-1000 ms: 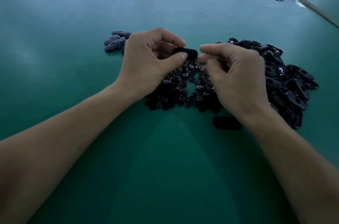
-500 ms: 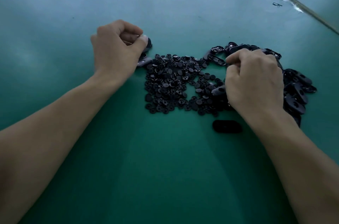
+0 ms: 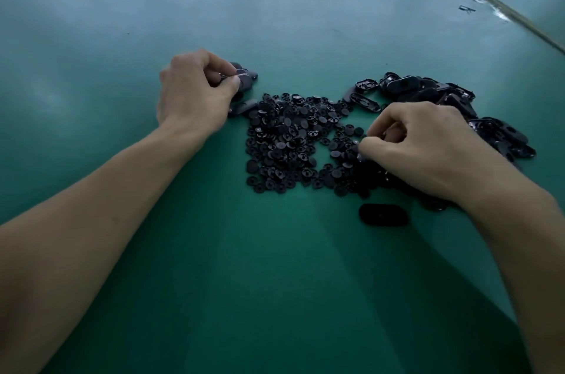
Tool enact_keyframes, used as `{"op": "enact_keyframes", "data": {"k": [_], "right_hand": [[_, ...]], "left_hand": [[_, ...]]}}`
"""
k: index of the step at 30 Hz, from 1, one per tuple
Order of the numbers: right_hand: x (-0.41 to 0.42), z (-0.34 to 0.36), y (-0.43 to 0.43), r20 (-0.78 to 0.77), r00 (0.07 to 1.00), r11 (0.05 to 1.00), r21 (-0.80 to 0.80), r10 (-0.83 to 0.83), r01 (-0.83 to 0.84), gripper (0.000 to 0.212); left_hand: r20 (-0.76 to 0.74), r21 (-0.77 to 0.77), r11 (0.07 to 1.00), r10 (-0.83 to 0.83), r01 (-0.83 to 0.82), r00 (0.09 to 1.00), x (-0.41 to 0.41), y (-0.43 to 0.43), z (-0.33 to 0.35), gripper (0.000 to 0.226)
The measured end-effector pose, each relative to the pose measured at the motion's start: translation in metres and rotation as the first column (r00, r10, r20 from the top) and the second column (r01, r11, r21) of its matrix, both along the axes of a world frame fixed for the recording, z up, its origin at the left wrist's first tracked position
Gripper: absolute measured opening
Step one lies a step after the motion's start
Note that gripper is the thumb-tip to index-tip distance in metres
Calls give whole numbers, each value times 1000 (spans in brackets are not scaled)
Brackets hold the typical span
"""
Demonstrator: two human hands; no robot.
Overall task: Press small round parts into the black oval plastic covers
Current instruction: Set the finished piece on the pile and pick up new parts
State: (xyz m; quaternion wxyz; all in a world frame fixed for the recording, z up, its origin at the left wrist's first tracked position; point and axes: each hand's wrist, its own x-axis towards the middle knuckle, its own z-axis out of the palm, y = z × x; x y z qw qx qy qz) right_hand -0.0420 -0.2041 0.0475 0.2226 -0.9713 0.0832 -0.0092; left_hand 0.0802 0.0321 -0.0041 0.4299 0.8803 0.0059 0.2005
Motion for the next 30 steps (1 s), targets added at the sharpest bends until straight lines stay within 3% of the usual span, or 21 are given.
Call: {"op": "enact_keyframes", "data": {"k": [6,14,19,26,30], "right_hand": [[4,-7,-12,69,992,994,3,110,-111,21],[7,-12,-17,92,986,990,10,137,-138,36],[7,-13,-21,58,985,986,-12,165,-164,42],[9,-20,-19,292,951,983,117,104,-144,27],[12,-21,-18,411,910,937,290,60,-193,20]], "left_hand": [[52,-26,1000,10,-8,999,-1,-1,3,6],[146,203,972,-153,122,977,-27,-18,10,11],[161,239,961,-181,140,970,-29,-19,11,13],[241,339,927,-249,159,938,-38,-25,11,14],[290,351,891,-397,289,871,-52,-39,10,17]]}}
